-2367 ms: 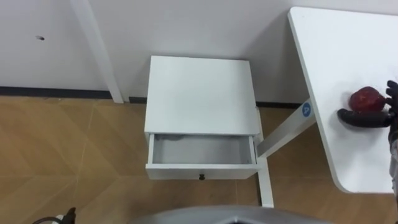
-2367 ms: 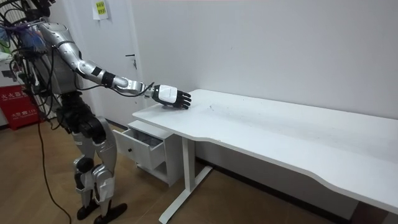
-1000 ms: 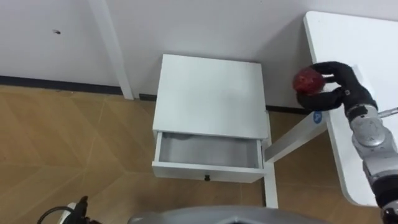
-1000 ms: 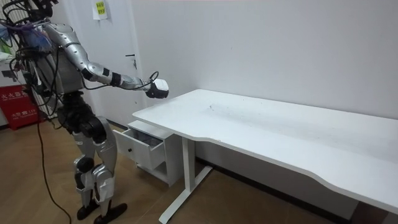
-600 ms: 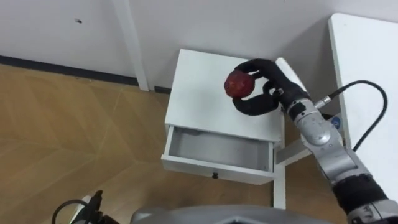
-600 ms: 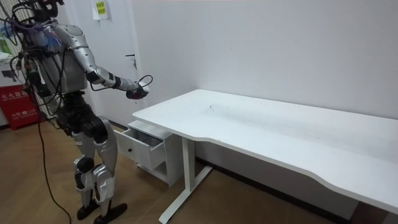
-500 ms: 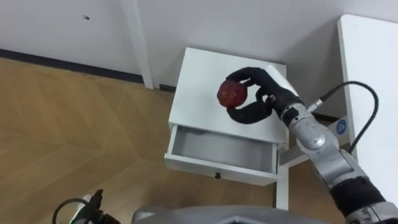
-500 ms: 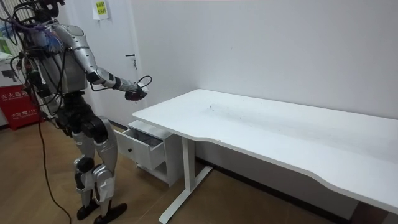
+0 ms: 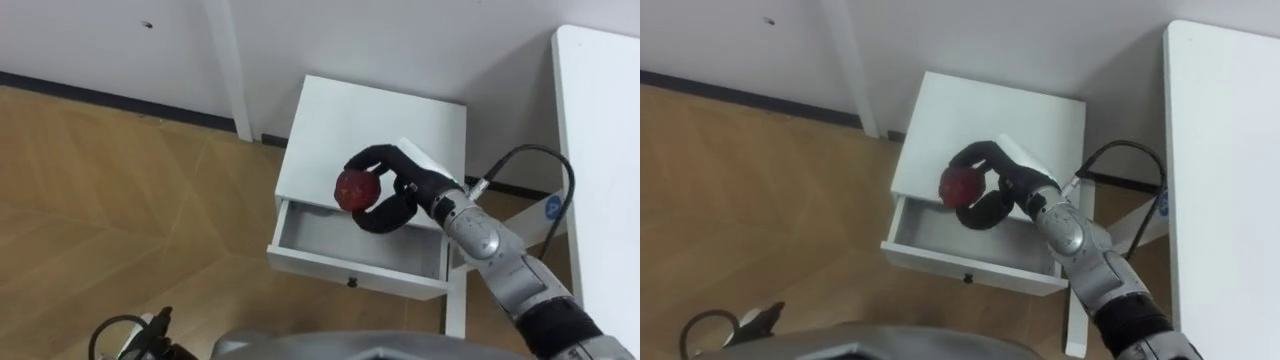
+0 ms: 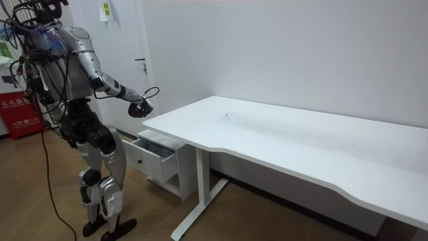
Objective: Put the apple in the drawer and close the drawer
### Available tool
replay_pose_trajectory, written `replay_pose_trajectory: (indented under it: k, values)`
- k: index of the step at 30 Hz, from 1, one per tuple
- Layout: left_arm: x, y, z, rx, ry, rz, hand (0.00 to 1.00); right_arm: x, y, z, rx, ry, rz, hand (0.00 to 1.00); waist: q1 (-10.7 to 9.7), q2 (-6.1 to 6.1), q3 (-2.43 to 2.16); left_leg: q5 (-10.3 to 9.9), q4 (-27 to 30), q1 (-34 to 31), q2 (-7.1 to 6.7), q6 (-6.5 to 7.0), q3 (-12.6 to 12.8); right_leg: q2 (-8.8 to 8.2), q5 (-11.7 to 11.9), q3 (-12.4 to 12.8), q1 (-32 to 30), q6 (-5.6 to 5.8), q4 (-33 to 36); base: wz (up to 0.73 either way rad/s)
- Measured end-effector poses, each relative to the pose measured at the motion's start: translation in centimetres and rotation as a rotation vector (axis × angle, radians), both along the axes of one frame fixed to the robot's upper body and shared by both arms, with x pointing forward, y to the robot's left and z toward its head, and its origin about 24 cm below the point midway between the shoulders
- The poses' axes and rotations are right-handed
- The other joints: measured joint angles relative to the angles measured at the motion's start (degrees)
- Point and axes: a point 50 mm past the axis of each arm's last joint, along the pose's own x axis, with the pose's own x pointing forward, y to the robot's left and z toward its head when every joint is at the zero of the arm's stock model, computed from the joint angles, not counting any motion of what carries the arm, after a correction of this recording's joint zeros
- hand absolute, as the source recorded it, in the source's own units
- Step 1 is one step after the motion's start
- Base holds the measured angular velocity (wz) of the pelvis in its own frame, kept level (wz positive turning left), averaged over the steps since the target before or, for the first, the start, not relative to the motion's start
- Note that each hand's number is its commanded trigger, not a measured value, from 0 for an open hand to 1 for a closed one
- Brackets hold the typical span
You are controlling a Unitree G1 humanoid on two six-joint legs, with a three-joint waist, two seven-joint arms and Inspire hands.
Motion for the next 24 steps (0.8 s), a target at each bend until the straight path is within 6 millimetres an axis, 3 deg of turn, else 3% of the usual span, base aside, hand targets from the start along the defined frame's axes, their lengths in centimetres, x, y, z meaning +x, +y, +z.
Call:
replay_pose_trajectory:
  k: [4, 5, 6, 7, 19, 24]
  values:
    - [-0.1, -0.2, -0.1, -0.003, 0.008, -0.006, 0.00, -0.5, -0.2, -0.4, -0.005, 0.030, -0.007, 1.00, -0.04, -0.30, 0.04, 0.00, 0.05, -0.67, -0.01, 0.00, -0.06, 0.00, 0.00, -0.04, -0.67, 0.00, 0.09, 0.00]
    - [-0.1, -0.2, -0.1, -0.003, 0.012, -0.011, 0.00, -0.7, -0.2, -0.5, -0.005, 0.035, -0.008, 0.77, -0.02, -0.29, 0.05, 0.00, 0.17, -0.80, -0.03, 0.00, -0.07, -0.01, 0.00, -0.04, -0.73, 0.00, 0.08, 0.00]
    - [-0.1, -0.3, -0.1, -0.004, 0.014, -0.014, 0.00, -0.7, -0.2, -0.6, -0.006, 0.037, -0.009, 0.43, -0.02, -0.29, 0.05, 0.00, 0.19, -0.82, -0.04, 0.00, -0.08, -0.02, 0.00, -0.05, -0.73, 0.00, 0.08, 0.00]
    - [-0.2, -0.3, -0.1, -0.005, 0.016, -0.016, 0.00, -0.7, -0.2, -0.6, -0.010, 0.040, -0.011, 0.00, -0.03, -0.26, 0.08, 0.00, 0.24, -0.88, -0.07, 0.00, -0.11, -0.08, 0.00, -0.15, -0.75, 0.00, 0.06, 0.00]
    - [0.2, -0.3, -0.1, -0.002, 0.014, -0.014, 0.00, -1.1, -0.5, -1.4, -0.054, 0.074, -0.011, 0.00, -0.27, 0.23, 0.39, 0.00, 0.46, -1.45, -0.23, 0.01, -1.33, -0.26, -0.01, -1.64, -0.75, 0.02, -0.01, 0.05]
    - [0.6, -0.4, 0.1, 0.001, -0.012, -0.019, 0.00, -1.3, -0.4, -1.6, -0.075, 0.077, 0.000, 0.00, -0.30, 0.13, 0.22, 0.00, 0.53, -1.94, -0.27, 0.02, -1.40, -0.27, -0.01, -1.56, -1.24, 0.02, 0.04, 0.01]
